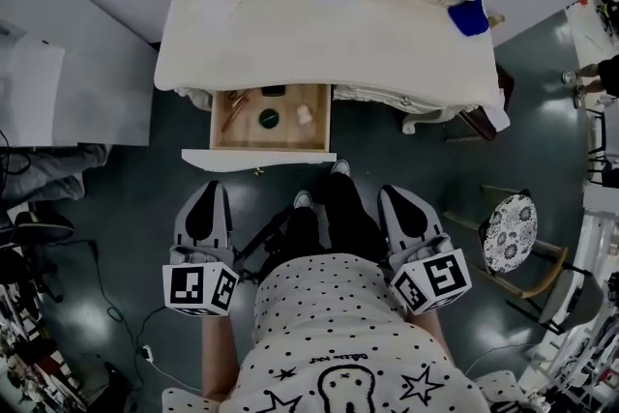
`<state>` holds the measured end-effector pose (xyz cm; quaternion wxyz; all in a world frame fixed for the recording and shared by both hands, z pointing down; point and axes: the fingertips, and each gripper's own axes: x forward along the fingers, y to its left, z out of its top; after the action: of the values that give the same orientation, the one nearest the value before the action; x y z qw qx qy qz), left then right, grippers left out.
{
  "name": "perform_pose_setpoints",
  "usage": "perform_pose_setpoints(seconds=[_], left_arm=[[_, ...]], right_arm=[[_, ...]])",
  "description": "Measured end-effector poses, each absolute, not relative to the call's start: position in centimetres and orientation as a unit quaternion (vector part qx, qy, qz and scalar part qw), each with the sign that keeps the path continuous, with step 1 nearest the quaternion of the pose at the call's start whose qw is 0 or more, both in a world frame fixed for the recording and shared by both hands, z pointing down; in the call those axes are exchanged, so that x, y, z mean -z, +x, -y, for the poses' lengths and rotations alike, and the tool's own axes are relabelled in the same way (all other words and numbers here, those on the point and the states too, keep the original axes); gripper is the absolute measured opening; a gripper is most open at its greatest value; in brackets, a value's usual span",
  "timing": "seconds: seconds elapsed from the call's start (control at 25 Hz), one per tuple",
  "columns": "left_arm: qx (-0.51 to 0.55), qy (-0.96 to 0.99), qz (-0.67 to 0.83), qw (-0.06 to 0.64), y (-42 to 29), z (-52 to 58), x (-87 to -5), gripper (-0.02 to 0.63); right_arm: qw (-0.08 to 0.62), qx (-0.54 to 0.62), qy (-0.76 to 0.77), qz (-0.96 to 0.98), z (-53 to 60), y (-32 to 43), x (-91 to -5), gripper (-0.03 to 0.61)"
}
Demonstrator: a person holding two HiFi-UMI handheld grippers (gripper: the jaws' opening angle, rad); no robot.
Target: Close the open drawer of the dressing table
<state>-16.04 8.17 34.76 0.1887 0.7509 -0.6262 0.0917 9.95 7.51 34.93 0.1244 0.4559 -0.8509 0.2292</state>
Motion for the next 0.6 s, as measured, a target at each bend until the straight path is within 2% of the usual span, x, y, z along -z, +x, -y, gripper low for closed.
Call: perform_pose_setpoints(seconds=[0.4, 0.6], left_arm=[[-0.103, 0.714, 0.665, 0.194, -14.4, -4.9, -37.3, 0.014], [-0.143, 0.678, 0.680, 0.239, -15.1, -5.9, -42.5, 0.014]], right_arm=[[0.123, -0.212, 0.426, 0.871, -0.2, 15.0, -34.8, 0.009], [0.133, -0.215, 0.416, 0.874, 1.5, 17.1, -35.6, 0.009]])
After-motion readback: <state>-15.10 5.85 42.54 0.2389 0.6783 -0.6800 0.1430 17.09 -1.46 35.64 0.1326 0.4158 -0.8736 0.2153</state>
